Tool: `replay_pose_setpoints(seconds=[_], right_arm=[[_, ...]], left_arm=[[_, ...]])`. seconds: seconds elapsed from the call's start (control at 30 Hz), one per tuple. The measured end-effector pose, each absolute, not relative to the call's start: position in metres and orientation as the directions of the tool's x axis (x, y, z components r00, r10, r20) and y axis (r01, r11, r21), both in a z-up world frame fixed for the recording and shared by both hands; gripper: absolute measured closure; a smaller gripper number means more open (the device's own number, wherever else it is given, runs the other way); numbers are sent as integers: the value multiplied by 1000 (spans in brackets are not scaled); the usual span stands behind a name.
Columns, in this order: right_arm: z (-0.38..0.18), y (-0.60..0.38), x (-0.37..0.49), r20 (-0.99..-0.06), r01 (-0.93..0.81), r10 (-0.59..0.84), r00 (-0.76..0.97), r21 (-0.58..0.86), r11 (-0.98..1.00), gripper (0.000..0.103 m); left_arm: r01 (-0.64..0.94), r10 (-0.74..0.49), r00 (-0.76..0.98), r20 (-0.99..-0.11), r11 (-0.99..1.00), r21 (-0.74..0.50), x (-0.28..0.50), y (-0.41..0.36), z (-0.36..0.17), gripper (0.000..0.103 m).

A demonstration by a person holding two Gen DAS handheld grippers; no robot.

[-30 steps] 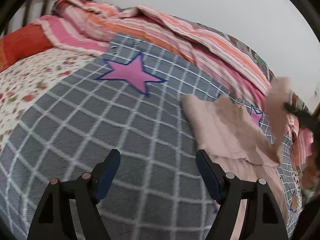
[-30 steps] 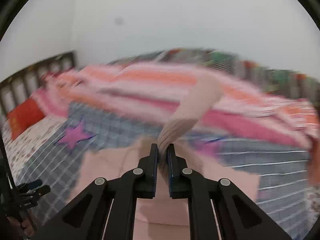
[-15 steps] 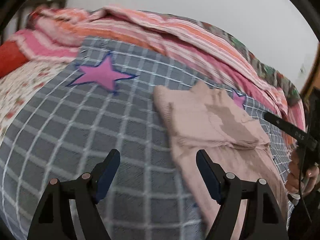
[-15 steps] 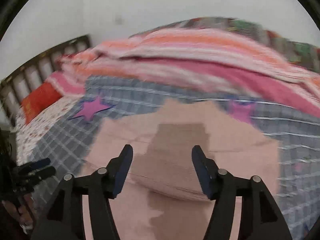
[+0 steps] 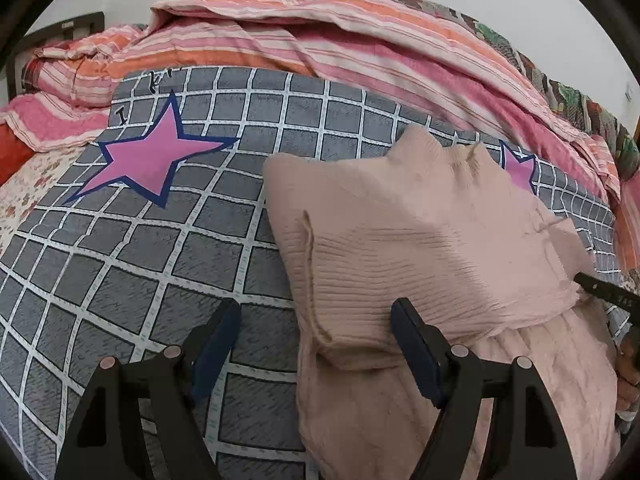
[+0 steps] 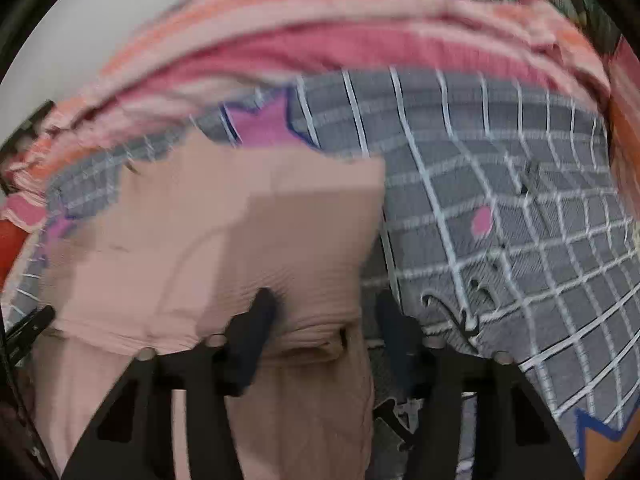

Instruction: Fold small clothes

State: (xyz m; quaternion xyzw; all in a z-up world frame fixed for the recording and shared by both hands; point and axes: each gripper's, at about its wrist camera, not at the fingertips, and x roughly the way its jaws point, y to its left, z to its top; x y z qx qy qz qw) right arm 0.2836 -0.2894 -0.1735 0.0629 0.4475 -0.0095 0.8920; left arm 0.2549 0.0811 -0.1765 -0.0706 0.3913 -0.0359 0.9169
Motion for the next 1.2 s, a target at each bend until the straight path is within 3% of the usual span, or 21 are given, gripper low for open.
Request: replay_pose_setpoints(seconds=[0.23, 1.2], right_arm=[[-183, -280, 279, -781, 81, -31, 624, 26, 996, 57], [-185, -285, 279, -773, 102, -11, 635, 70, 992, 50]], left_arm=[[-11, -85, 689, -720, 992, -127, 257, 76, -179, 24], [-4, -98, 680, -726, 991, -137, 263, 75, -182, 22]])
